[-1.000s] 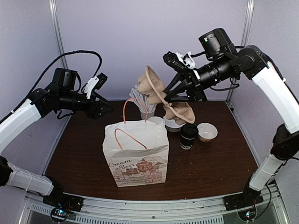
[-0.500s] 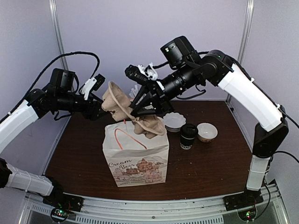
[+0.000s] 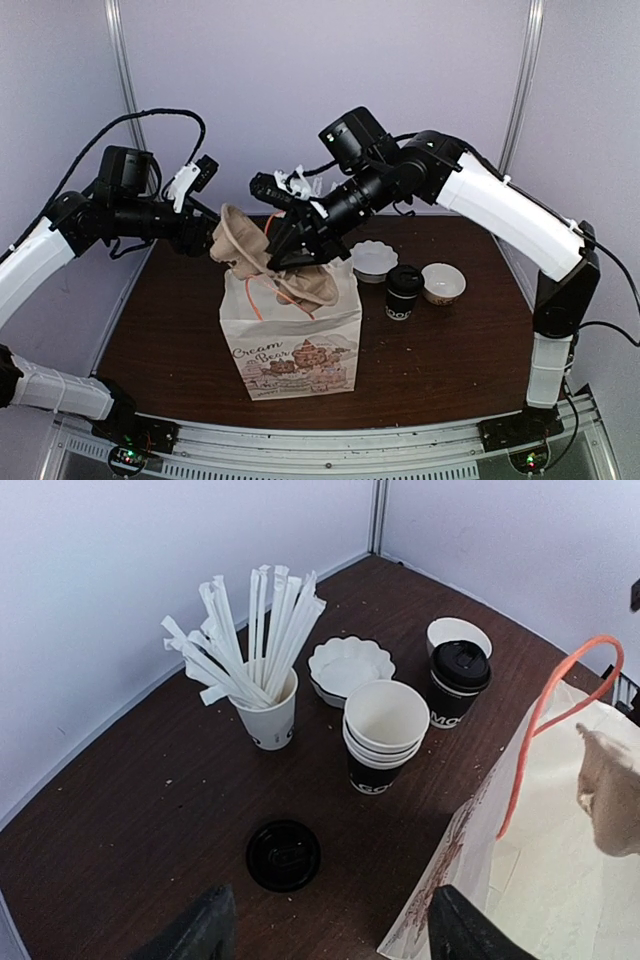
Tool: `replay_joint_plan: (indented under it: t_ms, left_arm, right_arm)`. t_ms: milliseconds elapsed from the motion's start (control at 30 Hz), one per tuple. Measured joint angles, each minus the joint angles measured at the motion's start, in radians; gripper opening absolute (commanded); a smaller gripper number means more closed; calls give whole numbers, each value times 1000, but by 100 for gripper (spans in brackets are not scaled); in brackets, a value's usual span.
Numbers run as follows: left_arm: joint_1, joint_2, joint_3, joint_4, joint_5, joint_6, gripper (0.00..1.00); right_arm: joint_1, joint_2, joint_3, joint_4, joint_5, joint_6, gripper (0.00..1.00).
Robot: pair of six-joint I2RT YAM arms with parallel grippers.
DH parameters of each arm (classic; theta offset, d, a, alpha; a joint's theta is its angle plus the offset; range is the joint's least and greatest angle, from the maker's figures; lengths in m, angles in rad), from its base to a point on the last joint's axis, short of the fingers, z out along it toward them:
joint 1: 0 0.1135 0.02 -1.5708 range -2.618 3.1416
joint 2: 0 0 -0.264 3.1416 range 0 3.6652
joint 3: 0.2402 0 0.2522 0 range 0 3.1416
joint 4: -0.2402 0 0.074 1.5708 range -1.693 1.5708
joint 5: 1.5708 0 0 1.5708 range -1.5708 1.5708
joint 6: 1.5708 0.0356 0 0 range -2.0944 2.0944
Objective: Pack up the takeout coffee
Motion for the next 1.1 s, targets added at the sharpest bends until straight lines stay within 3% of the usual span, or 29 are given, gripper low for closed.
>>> replay_joint_plan:
  t_ms: [433,1100]
  left_arm:
    - [0,-32,-31,2,-49,19,70]
    - [67,-55,-110,22,-89,38,70]
  right_arm:
    - [0,-11,-214,32,109,5,26]
    - [144,-2,-174,-166,486,-94,25]
